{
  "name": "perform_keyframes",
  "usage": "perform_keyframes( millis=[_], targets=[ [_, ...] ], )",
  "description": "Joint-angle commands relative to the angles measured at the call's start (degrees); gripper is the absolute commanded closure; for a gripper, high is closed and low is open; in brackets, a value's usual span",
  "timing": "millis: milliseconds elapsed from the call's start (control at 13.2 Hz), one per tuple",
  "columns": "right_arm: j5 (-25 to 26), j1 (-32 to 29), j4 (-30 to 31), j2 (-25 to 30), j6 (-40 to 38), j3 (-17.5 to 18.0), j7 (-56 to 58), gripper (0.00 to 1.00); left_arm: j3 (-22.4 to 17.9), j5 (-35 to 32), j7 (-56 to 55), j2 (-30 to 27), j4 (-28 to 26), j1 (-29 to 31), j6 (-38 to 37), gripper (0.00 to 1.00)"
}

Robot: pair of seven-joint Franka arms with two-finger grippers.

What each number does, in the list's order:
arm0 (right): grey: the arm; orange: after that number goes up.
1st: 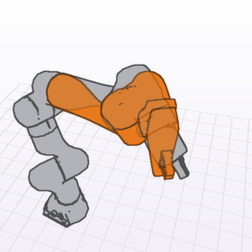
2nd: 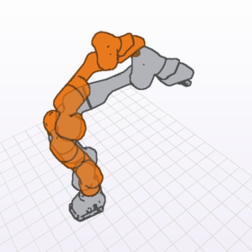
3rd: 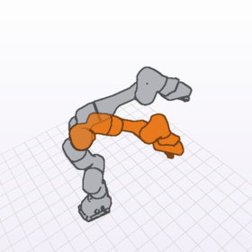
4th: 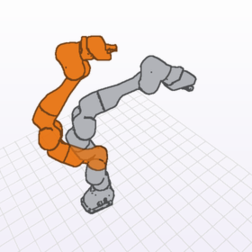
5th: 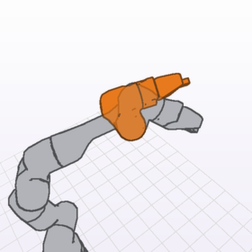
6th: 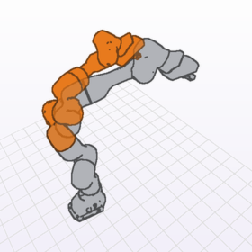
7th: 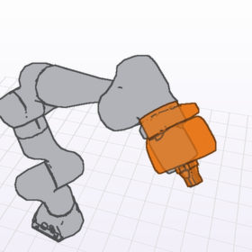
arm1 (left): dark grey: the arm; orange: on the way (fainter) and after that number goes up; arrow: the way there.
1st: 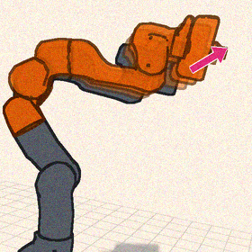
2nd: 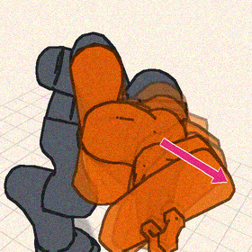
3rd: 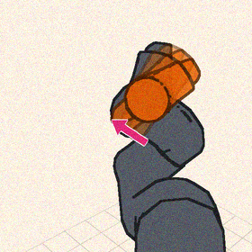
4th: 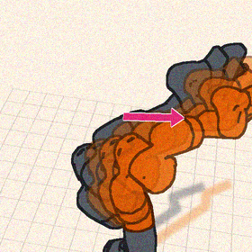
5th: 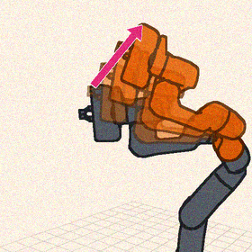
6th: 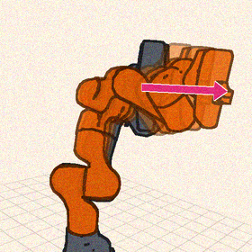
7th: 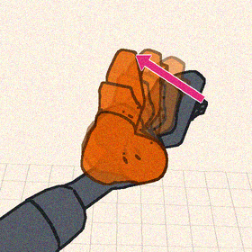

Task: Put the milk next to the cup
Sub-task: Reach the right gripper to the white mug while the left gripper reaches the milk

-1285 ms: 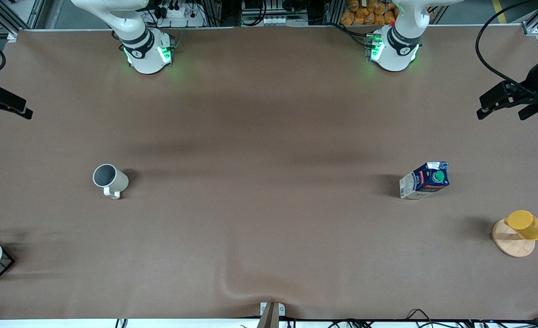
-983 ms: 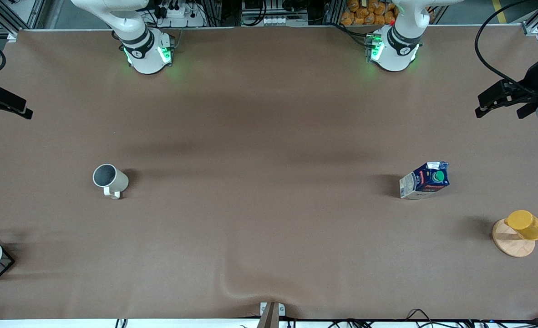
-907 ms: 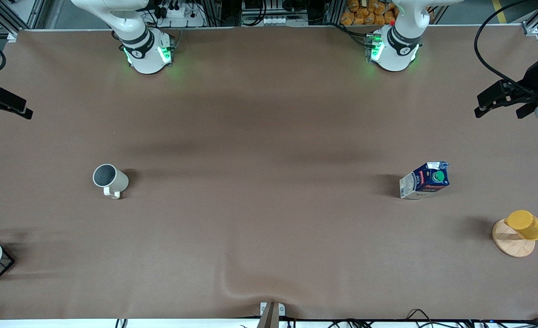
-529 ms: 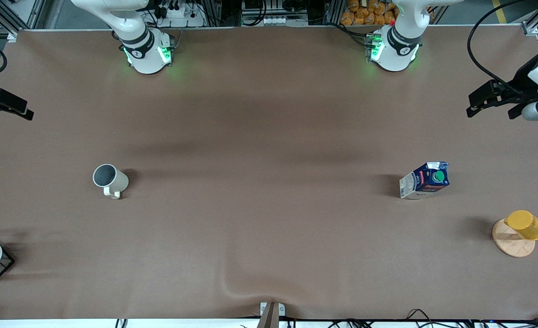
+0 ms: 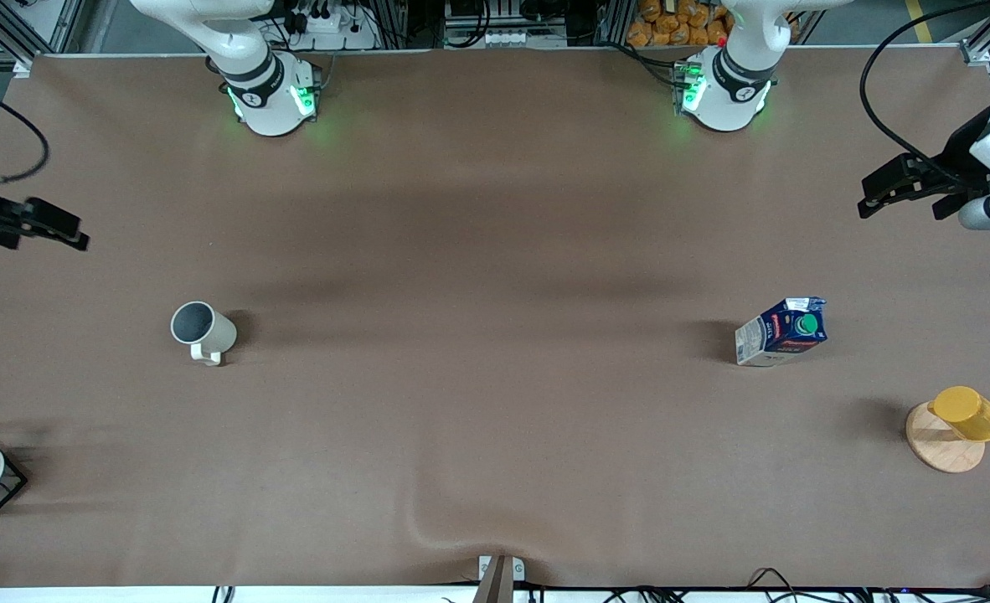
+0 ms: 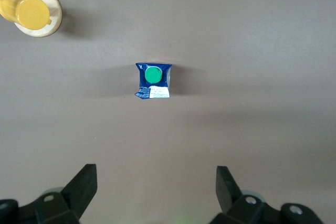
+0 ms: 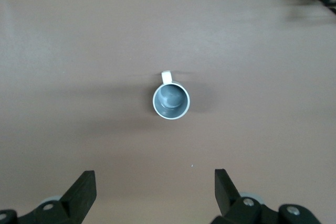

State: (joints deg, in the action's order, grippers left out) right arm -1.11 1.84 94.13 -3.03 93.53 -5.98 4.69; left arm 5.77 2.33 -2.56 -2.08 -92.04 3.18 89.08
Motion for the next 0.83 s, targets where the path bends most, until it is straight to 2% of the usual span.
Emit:
perform_keyframes(
  millis=[0, 378, 605, 756],
  targets=[
    [0.76, 1.14, -0.62, -4.78, 3.13, -0.18, 5.31, 0.0, 0.12, -0.22, -0.61, 0.23, 0.46, 0.33, -0.75, 0.0],
    [1.02, -0.35, -0.53, -13.21, 6.75, -0.35, 16.47, 0.0, 0.56, -3.64, -0.43, 0.23, 0.28, 0.16, -0.75, 0.0],
    [1.02, -0.43, 1.13, -15.59, 7.8, -0.35, 23.78, 0.0, 0.56, -3.21, -0.61, 0.58, 0.37, 0.33, -0.66, 0.0],
    [1.02, -1.14, 4.55, -15.95, 12.52, -0.35, 25.89, 0.0, 0.21, -3.12, -0.87, 1.81, 0.2, 0.33, -0.58, 0.0]
  ],
)
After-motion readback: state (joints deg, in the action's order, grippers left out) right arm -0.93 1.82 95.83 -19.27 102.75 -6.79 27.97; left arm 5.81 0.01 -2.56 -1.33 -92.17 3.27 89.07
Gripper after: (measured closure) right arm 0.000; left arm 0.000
